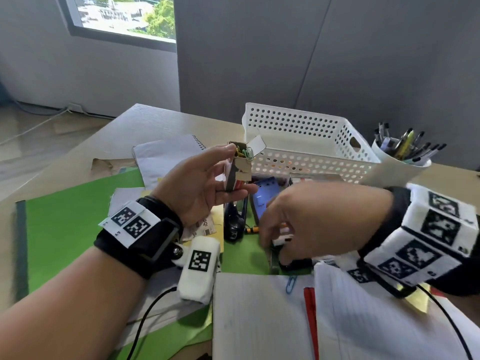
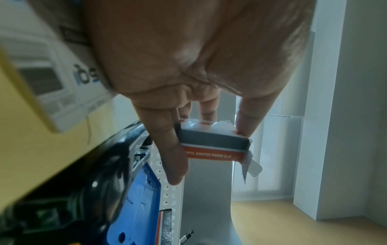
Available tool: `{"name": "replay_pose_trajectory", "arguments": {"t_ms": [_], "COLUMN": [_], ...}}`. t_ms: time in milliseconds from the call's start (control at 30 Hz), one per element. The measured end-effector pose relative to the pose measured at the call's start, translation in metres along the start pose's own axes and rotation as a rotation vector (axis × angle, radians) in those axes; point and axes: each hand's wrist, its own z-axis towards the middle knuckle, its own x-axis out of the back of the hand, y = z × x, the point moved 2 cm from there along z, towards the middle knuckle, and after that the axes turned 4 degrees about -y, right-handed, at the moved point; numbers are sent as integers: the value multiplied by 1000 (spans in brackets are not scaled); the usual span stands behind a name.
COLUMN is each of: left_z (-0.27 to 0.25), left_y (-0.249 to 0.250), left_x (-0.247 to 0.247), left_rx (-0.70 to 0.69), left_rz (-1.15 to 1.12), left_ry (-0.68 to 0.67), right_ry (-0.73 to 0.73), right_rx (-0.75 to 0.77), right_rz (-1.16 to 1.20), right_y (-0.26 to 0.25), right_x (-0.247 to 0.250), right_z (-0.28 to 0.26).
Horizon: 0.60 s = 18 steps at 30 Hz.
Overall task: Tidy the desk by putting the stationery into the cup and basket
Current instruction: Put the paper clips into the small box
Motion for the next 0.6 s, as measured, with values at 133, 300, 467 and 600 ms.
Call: {"name": "replay_pose_trajectory", "arguments": {"t_ms": [133, 300, 467, 600], "left_z": [0, -1, 0, 0], "left_y": [-1, 0, -1, -1], "left_x": [1, 0, 0, 1], "left_rx": [22, 19, 22, 12], "left_rz": [8, 32, 19, 21], "left_ry": [-23, -30, -23, -29], "right_ry": [-148, -115, 10, 112], "right_rx": [39, 11, -41, -132], "right_rz": [-213, -80, 149, 127], "right_y": [-4, 5, 4, 8], "right_x": [-33, -36, -26, -22], "right_z": [2, 5, 15, 28]}}
